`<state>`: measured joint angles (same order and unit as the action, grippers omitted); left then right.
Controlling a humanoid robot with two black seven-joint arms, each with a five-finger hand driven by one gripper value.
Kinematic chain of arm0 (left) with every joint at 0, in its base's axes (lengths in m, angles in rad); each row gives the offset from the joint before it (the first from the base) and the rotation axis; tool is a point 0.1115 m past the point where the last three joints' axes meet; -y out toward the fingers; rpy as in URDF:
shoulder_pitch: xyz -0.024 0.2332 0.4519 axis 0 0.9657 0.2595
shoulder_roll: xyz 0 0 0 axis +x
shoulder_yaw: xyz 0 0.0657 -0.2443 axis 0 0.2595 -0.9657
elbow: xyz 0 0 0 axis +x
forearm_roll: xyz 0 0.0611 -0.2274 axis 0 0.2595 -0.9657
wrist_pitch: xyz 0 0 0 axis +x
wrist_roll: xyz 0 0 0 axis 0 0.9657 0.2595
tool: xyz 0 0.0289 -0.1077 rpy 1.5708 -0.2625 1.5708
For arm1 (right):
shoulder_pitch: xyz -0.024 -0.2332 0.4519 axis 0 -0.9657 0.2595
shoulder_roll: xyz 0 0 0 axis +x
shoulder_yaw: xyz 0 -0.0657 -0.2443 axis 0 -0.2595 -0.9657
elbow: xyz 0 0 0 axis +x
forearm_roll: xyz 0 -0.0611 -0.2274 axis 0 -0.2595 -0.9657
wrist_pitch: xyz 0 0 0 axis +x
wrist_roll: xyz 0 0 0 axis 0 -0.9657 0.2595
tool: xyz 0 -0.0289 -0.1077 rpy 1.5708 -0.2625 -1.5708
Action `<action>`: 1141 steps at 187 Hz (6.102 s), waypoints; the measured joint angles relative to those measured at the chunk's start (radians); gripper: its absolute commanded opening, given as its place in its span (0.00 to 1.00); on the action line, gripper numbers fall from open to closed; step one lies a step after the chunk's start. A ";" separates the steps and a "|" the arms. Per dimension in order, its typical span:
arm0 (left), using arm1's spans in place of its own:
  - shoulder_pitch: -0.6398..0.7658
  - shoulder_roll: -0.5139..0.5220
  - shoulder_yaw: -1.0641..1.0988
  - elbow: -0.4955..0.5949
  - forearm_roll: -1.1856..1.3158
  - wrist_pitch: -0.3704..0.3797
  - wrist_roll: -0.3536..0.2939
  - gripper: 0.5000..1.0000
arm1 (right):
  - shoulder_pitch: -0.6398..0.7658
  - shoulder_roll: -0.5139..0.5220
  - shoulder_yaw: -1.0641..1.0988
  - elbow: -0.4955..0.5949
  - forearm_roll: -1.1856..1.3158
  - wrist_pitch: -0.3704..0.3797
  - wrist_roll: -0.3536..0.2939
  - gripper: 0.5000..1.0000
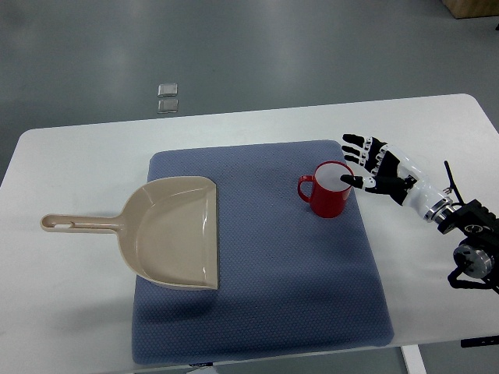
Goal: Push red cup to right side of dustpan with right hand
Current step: 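Move the open right hand toward the red mug's side nearest it, then press the right hand's palm against the red mug, then push the red mug with the right hand toward the dustpan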
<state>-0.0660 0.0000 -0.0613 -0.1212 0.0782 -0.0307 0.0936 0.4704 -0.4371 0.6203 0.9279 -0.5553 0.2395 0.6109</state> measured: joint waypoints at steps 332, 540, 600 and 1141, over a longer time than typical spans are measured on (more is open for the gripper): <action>0.000 0.000 0.000 0.000 0.000 0.000 0.000 1.00 | -0.076 0.102 0.039 0.034 -0.035 -0.130 0.000 0.85; 0.000 0.000 0.000 0.000 0.000 0.000 0.000 1.00 | -0.081 0.168 0.038 0.034 -0.072 -0.155 0.000 0.85; 0.000 0.000 0.000 0.000 0.000 0.000 0.000 1.00 | -0.086 0.190 0.038 0.034 -0.089 -0.156 0.000 0.85; 0.000 0.000 0.000 0.000 0.000 0.000 0.000 1.00 | -0.080 0.404 -0.075 0.024 -0.208 -0.209 0.000 0.85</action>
<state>-0.0660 0.0000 -0.0613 -0.1212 0.0782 -0.0307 0.0936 0.3904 -0.0331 0.5452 0.9518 -0.7638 0.0308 0.6109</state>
